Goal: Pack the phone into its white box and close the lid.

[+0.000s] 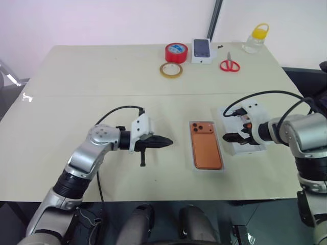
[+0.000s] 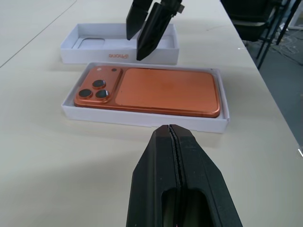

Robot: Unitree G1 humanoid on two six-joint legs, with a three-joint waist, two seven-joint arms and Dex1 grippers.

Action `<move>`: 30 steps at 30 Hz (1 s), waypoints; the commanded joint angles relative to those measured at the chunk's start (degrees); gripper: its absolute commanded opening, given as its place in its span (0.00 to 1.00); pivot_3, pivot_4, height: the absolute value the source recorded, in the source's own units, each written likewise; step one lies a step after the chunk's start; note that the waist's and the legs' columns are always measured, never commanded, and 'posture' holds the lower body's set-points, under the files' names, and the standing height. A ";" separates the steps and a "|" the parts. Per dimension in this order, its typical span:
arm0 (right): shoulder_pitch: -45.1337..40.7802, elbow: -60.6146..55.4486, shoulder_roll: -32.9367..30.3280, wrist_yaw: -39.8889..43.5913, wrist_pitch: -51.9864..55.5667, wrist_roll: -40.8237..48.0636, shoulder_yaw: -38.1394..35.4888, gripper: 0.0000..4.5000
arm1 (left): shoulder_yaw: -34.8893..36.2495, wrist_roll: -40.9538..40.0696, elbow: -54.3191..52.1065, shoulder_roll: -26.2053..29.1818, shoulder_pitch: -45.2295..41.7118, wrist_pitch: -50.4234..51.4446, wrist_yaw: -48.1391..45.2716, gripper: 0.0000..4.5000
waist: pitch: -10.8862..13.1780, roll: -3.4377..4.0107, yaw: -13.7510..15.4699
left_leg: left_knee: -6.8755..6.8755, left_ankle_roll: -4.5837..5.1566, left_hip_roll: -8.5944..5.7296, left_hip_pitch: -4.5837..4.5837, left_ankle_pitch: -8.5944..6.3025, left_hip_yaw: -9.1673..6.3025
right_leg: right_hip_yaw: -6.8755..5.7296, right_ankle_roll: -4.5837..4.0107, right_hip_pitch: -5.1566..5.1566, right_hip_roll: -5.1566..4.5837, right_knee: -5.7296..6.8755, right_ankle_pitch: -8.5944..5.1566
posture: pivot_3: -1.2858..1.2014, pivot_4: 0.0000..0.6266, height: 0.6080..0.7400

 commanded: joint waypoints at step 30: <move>2.22 3.87 26.75 -62.10 -20.61 97.96 -13.73 0.01 | 14.96 -0.82 14.42 -1.82 -5.84 -5.35 10.71 0.00 | 0.01 0.01 -1.33 | 0.04 0.02 0.06 0.00 0.02 0.00 | -0.04 0.00 0.04 0.00 0.06 0.00 | 0.52 0.24 1.00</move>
